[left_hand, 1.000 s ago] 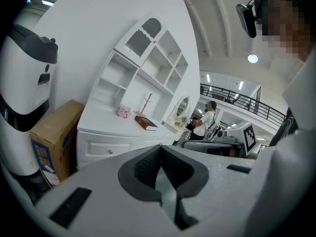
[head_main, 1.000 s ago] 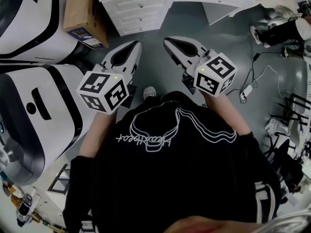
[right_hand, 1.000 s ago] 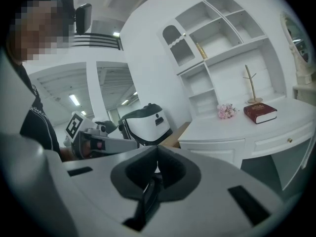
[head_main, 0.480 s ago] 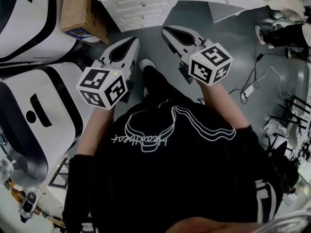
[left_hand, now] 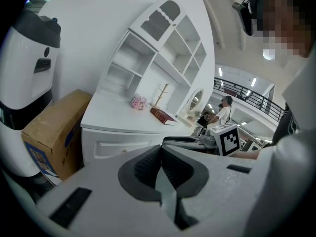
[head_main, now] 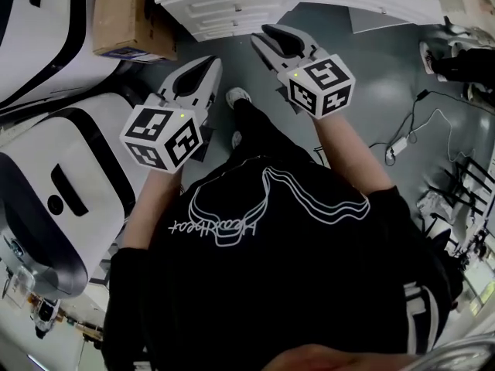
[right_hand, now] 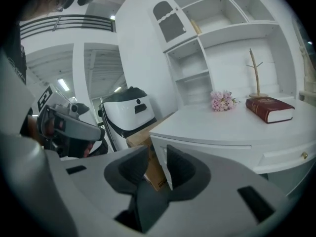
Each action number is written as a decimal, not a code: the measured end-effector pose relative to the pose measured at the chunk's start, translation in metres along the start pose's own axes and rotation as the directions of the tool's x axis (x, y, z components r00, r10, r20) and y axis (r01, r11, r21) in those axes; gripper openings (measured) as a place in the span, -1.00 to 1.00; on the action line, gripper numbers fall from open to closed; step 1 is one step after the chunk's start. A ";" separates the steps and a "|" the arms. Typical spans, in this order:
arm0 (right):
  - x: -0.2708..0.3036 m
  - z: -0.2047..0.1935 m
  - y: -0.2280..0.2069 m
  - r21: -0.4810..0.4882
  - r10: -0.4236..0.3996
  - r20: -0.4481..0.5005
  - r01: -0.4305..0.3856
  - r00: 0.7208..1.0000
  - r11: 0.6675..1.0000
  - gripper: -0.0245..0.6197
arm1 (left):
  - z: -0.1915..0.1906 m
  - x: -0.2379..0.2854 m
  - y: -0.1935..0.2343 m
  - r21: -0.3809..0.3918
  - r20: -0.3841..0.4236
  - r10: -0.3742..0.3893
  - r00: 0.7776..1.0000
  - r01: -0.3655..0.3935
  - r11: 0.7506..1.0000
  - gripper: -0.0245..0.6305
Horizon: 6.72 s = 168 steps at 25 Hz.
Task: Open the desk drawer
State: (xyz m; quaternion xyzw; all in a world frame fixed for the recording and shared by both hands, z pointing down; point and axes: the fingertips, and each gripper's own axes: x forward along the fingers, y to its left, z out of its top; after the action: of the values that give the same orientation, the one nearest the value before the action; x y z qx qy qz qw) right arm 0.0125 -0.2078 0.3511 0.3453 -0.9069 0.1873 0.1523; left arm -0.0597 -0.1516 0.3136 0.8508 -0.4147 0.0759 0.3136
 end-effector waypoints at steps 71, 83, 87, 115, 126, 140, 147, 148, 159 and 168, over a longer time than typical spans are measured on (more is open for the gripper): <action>0.173 -0.139 -0.112 -0.006 -0.375 -0.255 0.387 0.891 0.922 -0.66 | -0.107 -0.003 0.129 -0.224 -0.182 0.190 0.965 -0.229 0.947 -0.92; 0.158 -0.150 -0.096 -0.020 -0.372 -0.248 0.380 0.894 0.925 -0.65 | -0.116 -0.013 0.109 -0.238 -0.150 0.165 0.975 -0.198 0.951 -0.92; 0.152 -0.156 -0.092 -0.024 -0.375 -0.243 0.381 0.895 0.924 -0.66 | -0.128 -0.019 0.104 -0.247 -0.150 0.169 0.974 -0.202 0.948 -0.92; 0.100 -0.191 -0.047 -0.044 -0.382 -0.269 0.385 0.884 0.922 -0.65 | -0.163 -0.060 0.066 -0.251 -0.132 0.169 0.977 -0.198 0.947 -0.92; 0.083 -0.204 -0.028 -0.042 -0.371 -0.270 0.374 0.889 0.926 -0.65 | -0.176 -0.070 0.052 -0.250 -0.129 0.169 0.977 -0.197 0.948 -0.92; 0.066 -0.216 -0.013 -0.022 -0.359 -0.255 0.366 0.898 0.930 -0.66 | -0.204 -0.075 0.041 -0.279 -0.147 0.165 0.975 -0.201 0.939 -0.92; 0.055 -0.224 -0.003 -0.027 -0.356 -0.255 0.362 0.899 0.932 -0.66 | -0.210 -0.079 0.035 -0.281 -0.146 0.160 0.976 -0.196 0.939 -0.92; 0.054 -0.225 -0.002 -0.029 -0.356 -0.255 0.361 0.899 0.932 -0.66 | -0.211 -0.080 0.035 -0.281 -0.145 0.160 0.976 -0.196 0.940 -0.92; 0.043 -0.232 0.007 -0.038 -0.353 -0.254 0.356 0.900 0.934 -0.67 | -0.218 -0.090 0.027 -0.285 -0.135 0.173 0.976 -0.206 0.936 -0.92; 0.041 -0.230 0.003 0.025 -0.324 -0.245 0.340 0.914 0.940 -0.61 | -0.228 -0.101 0.009 -0.284 -0.121 0.203 0.972 -0.230 0.931 -0.92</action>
State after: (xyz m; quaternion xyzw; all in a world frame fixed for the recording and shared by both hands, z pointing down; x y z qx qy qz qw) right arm 0.0151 -0.1265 0.5704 0.4744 -0.8034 0.2290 0.2776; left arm -0.1018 0.0465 0.4589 0.7390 -0.4983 0.0852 0.4453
